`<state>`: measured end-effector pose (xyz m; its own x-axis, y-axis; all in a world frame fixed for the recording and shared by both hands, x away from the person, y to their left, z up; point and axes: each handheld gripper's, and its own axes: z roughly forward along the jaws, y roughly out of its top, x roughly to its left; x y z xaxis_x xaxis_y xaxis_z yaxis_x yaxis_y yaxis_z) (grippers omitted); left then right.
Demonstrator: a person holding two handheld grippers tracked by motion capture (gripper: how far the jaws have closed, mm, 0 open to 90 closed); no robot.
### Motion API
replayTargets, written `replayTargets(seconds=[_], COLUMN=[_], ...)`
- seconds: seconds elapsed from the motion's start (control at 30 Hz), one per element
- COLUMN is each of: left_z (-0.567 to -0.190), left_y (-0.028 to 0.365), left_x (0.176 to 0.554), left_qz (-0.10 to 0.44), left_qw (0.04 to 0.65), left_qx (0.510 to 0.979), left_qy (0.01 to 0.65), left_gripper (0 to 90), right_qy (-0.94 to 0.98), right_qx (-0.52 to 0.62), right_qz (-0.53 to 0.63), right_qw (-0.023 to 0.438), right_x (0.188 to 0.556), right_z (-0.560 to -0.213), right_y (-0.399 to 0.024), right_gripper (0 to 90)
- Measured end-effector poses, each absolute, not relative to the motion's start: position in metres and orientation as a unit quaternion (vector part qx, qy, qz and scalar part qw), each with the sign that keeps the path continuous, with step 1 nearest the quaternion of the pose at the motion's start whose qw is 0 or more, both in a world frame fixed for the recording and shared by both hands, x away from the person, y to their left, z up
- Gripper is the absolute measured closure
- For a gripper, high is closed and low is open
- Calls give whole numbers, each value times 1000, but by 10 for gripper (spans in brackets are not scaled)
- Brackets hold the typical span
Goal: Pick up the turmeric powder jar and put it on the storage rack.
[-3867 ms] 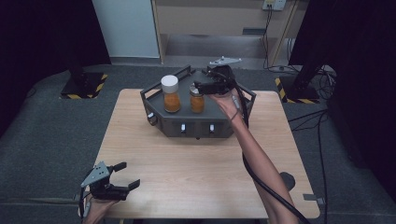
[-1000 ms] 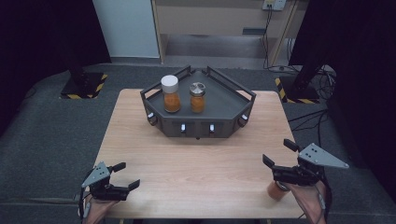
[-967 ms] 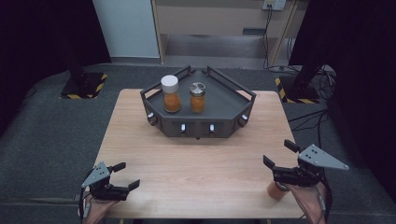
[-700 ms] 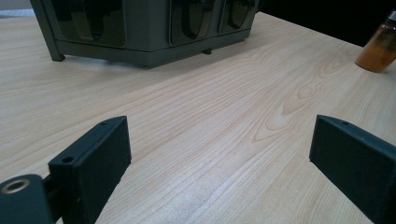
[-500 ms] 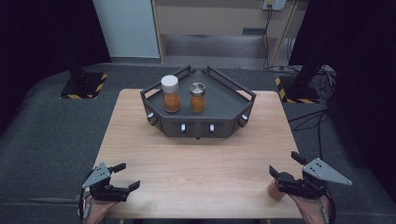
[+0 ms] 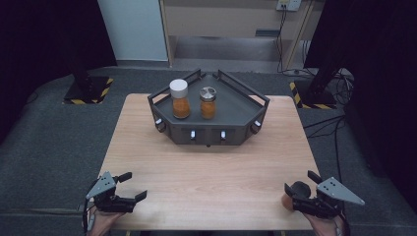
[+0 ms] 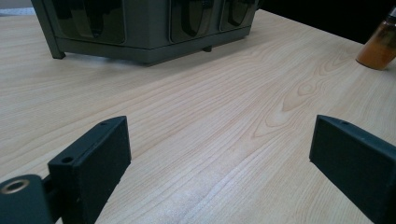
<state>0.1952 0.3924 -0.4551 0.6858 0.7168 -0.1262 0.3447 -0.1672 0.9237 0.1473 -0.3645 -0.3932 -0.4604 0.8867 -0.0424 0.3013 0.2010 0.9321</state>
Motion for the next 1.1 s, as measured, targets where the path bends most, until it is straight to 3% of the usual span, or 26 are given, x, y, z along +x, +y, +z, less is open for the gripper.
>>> replayTargets(seconds=[1.1], left_z=[-456], left_y=[394], left_x=[195], left_qz=[174], left_qw=[543], left_qx=[740], left_qy=[355], left_gripper=[47], right_qy=[701], right_qx=[426], right_qz=[478], right_qw=[314], right_x=[142], right_z=[-409], right_y=[-370], right_gripper=[96])
